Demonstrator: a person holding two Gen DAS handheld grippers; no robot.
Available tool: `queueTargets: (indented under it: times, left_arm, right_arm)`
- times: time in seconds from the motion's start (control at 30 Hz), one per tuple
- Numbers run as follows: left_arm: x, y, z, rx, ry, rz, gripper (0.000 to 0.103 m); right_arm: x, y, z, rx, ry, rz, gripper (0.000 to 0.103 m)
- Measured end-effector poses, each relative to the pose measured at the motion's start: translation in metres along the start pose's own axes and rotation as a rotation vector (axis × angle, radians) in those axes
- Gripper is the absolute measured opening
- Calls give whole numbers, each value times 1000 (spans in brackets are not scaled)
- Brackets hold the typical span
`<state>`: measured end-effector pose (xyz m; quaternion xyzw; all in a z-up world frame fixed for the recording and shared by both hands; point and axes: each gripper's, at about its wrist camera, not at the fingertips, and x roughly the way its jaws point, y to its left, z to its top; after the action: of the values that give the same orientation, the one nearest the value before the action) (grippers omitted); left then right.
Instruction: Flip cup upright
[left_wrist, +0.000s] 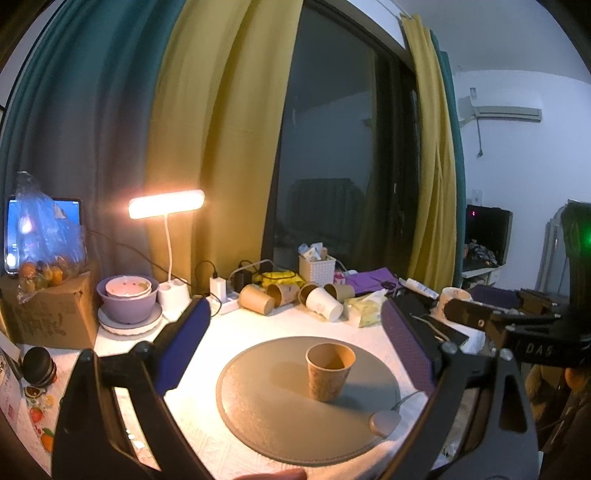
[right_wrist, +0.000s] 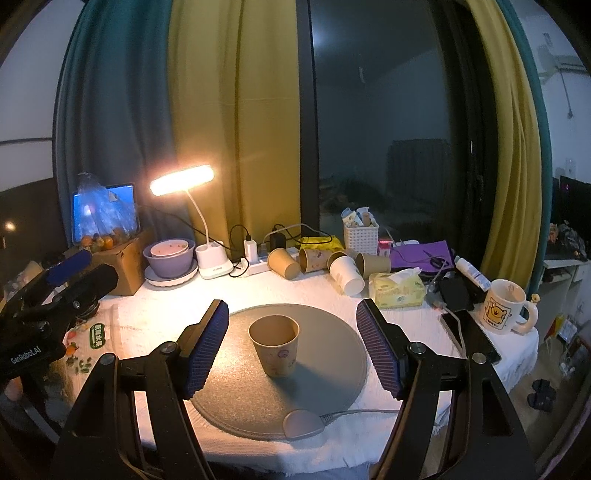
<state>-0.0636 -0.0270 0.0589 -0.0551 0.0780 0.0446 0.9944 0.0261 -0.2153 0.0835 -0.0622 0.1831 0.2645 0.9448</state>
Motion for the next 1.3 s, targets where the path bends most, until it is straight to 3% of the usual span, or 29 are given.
queueTargets:
  times: [1.3]
  left_arm:
    - [3, -7, -5, 3, 13, -11, 95]
  right_arm:
    - [1, -1, -2, 2, 4, -1, 75]
